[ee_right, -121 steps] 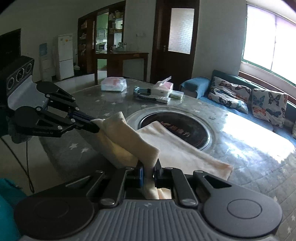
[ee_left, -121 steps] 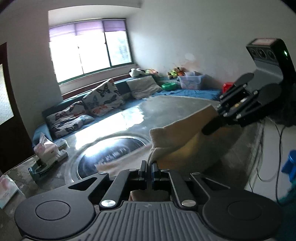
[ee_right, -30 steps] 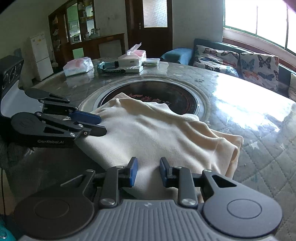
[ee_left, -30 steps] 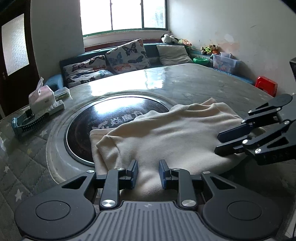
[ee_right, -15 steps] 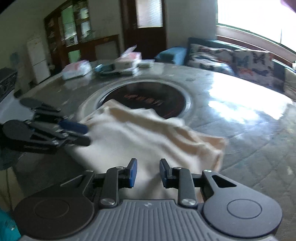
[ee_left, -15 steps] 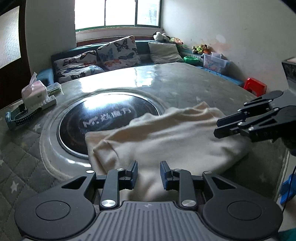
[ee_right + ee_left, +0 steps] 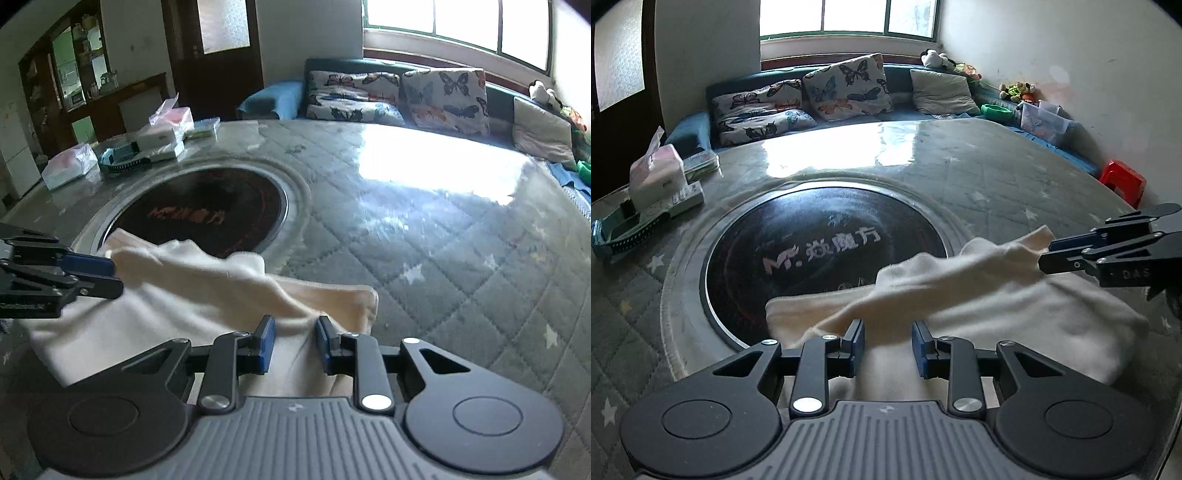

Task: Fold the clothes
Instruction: 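Lower the hem onto the folded body and open both grippers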

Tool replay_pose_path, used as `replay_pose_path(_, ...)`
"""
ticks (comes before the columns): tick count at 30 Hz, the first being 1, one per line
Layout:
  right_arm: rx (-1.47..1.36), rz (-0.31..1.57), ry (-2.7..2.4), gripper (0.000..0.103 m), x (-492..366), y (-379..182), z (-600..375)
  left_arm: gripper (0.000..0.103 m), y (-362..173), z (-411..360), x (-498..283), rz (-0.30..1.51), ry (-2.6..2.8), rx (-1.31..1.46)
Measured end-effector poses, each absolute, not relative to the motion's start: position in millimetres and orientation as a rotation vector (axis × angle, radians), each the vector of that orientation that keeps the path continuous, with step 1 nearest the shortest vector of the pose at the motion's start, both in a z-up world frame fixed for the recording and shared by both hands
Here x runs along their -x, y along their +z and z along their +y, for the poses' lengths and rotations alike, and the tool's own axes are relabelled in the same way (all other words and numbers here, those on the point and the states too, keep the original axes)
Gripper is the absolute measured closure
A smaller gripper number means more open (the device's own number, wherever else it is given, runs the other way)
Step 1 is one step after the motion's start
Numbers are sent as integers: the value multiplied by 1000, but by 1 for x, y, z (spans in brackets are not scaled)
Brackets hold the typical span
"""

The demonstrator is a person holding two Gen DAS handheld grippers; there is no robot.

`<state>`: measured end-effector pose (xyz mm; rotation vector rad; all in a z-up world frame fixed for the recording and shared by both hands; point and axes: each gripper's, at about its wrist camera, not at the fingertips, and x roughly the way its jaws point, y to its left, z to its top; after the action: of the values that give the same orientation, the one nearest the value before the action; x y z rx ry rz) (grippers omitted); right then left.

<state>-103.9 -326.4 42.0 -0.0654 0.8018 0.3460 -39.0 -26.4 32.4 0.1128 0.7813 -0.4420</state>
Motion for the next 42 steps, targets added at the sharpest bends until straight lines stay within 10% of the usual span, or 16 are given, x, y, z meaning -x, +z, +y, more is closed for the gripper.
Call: replay_pose_path(42, 238, 720, 592, 71, 156, 64, -249, 48, 37, 10, 82, 733, -331, -160)
